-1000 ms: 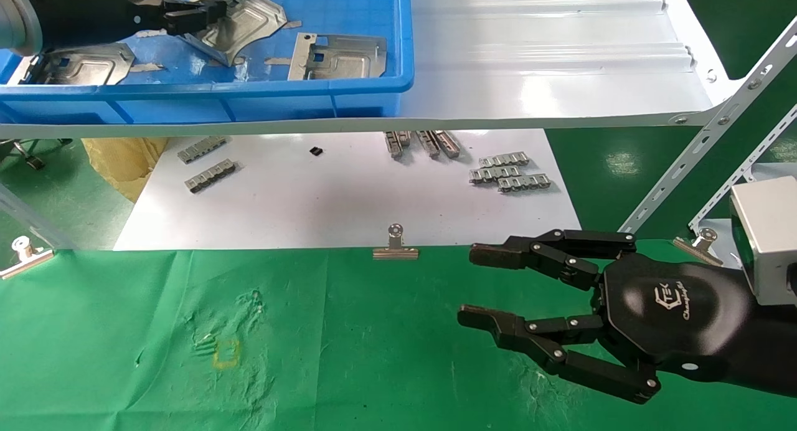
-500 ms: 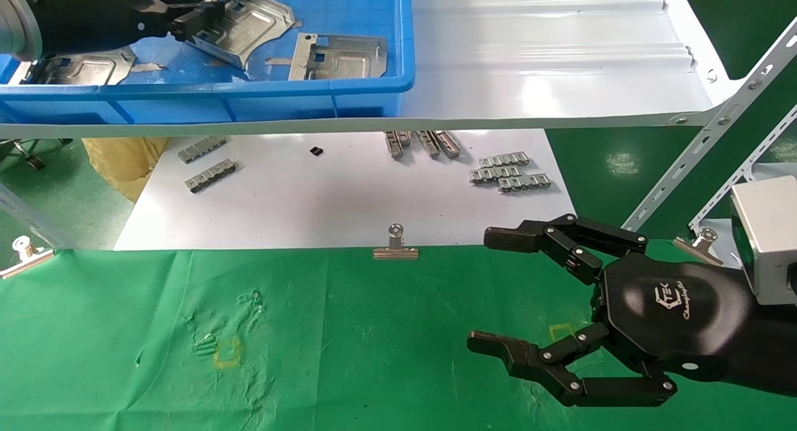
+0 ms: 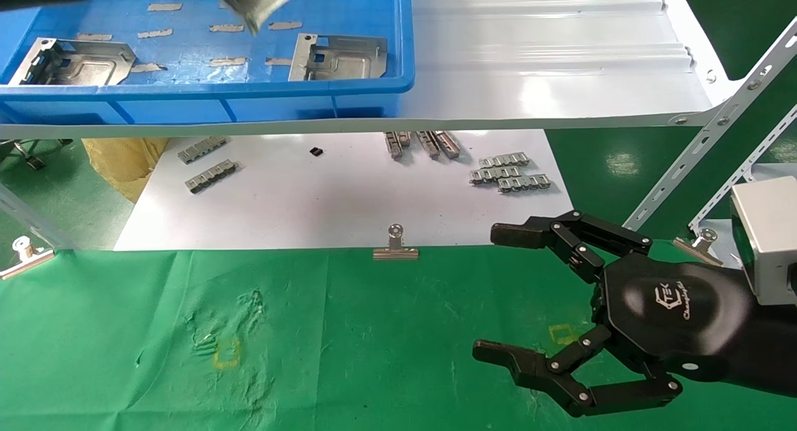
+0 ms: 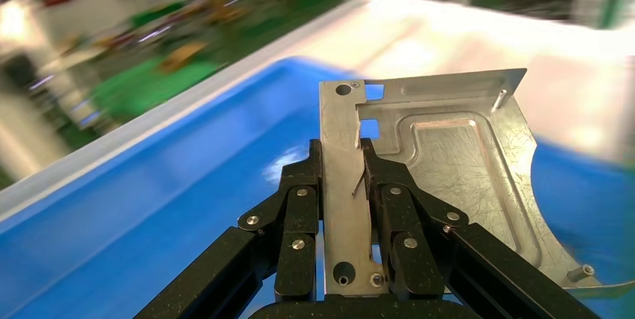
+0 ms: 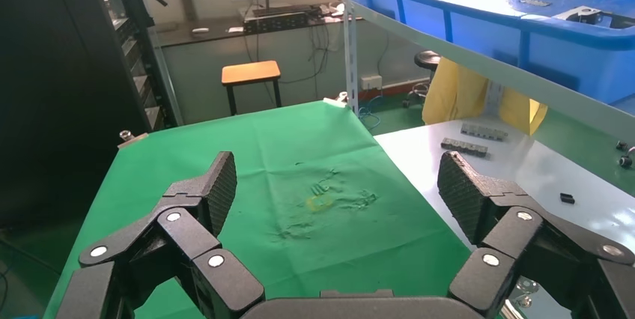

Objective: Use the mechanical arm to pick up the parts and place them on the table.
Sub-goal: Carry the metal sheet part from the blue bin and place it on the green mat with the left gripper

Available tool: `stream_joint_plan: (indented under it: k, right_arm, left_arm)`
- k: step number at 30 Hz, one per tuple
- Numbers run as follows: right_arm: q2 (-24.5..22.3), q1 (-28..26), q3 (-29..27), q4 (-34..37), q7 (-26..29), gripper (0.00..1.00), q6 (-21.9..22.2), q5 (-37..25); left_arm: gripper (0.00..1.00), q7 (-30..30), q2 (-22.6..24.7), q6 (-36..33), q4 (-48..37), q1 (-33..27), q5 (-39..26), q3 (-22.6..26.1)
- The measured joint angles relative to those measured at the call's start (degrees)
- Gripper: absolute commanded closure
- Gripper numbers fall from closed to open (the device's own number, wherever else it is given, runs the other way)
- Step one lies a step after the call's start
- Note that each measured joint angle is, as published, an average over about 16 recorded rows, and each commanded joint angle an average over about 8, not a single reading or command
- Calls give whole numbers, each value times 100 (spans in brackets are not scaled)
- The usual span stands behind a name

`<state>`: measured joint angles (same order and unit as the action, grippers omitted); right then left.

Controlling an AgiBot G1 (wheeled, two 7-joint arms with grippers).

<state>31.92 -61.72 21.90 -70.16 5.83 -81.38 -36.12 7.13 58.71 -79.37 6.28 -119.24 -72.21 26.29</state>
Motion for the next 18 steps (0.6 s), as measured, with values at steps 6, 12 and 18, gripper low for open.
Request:
stream_joint_plan:
  k: [6,12,18]
  right_arm:
    - [0,0,0,0,0,0,0,0]
    - [0,0,0,0,0,0,0,0]
    - [0,0,0,0,0,0,0,0]
  left_arm:
    - [100,350,-269,-970,653,439,412,10]
    - [100,518,-724,-1265,1908,1199,1113,326]
    - [100,1087,-1171,-1192,3042,1872,1329,949]
